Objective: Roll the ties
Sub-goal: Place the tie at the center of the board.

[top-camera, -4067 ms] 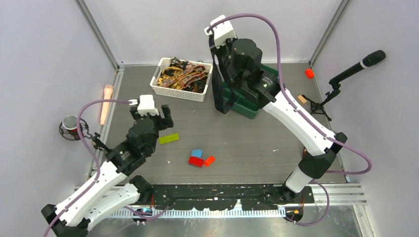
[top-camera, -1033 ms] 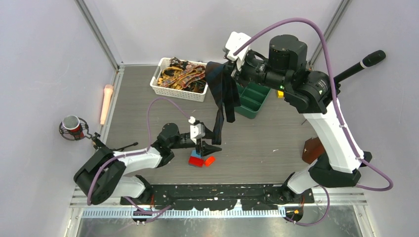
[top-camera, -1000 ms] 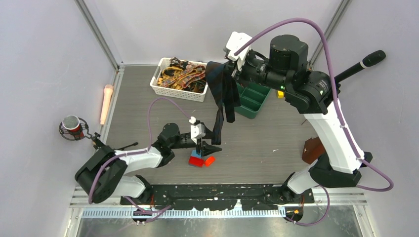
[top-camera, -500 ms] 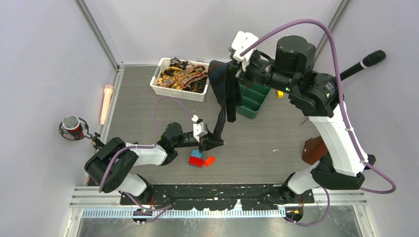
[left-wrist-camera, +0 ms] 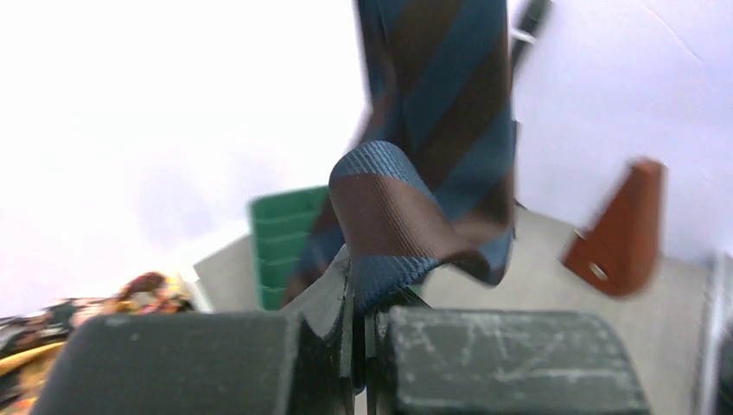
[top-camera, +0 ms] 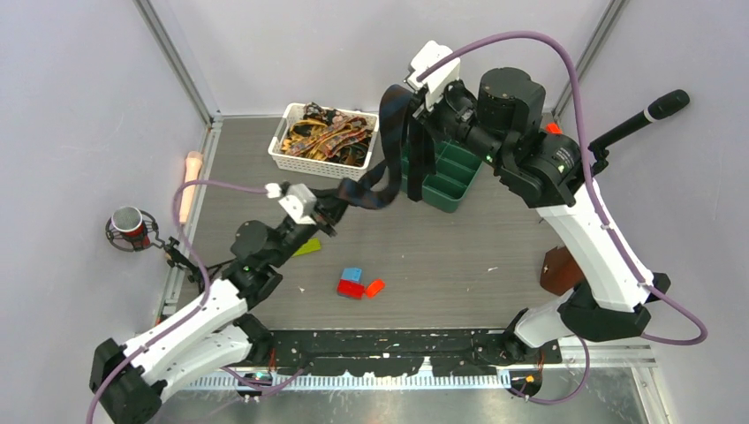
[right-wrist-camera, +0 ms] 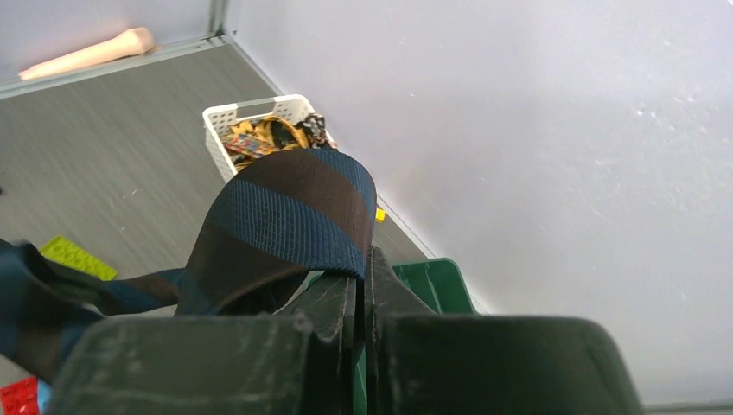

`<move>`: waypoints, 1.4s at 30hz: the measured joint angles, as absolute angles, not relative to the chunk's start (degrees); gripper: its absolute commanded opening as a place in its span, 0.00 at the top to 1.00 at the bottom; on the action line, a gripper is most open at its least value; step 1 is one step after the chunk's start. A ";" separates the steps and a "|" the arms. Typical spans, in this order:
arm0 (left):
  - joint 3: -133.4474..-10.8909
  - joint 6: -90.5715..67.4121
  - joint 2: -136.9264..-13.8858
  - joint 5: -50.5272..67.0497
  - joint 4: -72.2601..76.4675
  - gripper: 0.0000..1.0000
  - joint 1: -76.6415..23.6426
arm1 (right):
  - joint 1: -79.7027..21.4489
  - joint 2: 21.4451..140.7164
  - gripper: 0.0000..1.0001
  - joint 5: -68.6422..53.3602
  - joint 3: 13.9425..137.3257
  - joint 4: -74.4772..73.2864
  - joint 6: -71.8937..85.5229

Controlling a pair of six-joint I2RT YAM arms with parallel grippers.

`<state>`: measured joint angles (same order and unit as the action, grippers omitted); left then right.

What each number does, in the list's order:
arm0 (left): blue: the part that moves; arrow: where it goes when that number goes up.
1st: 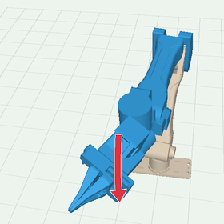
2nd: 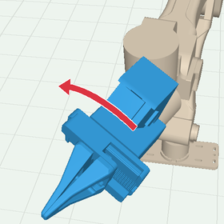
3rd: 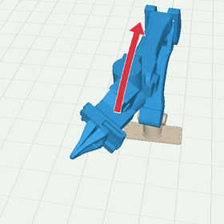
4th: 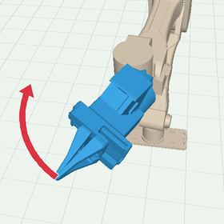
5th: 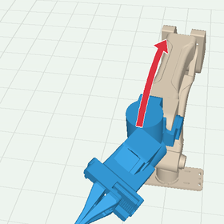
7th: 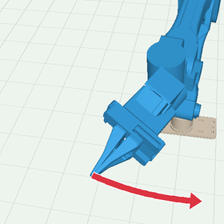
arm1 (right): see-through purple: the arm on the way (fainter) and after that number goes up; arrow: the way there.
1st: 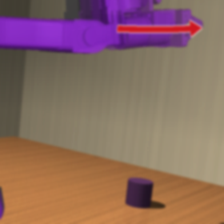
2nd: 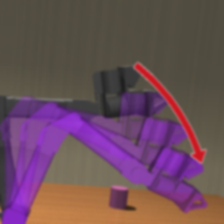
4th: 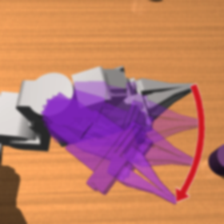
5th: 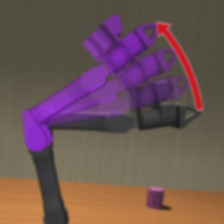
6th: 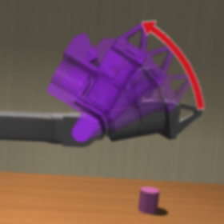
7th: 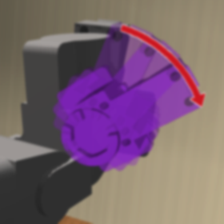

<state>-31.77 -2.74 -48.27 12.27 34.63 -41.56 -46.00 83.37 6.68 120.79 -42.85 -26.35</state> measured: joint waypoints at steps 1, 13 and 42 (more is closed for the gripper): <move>-32.69 -2.42 -46.74 8.71 33.80 1.00 -41.56 | -46.00 83.11 1.00 7.88 119.87 -41.76 -25.91; -40.97 3.16 -50.02 -29.47 38.46 1.00 -41.54 | -45.98 78.59 1.00 19.31 112.49 -28.97 -18.92; -53.84 26.74 -76.64 -57.76 46.81 0.93 -30.87 | -43.77 68.62 1.00 45.39 86.80 -46.13 12.53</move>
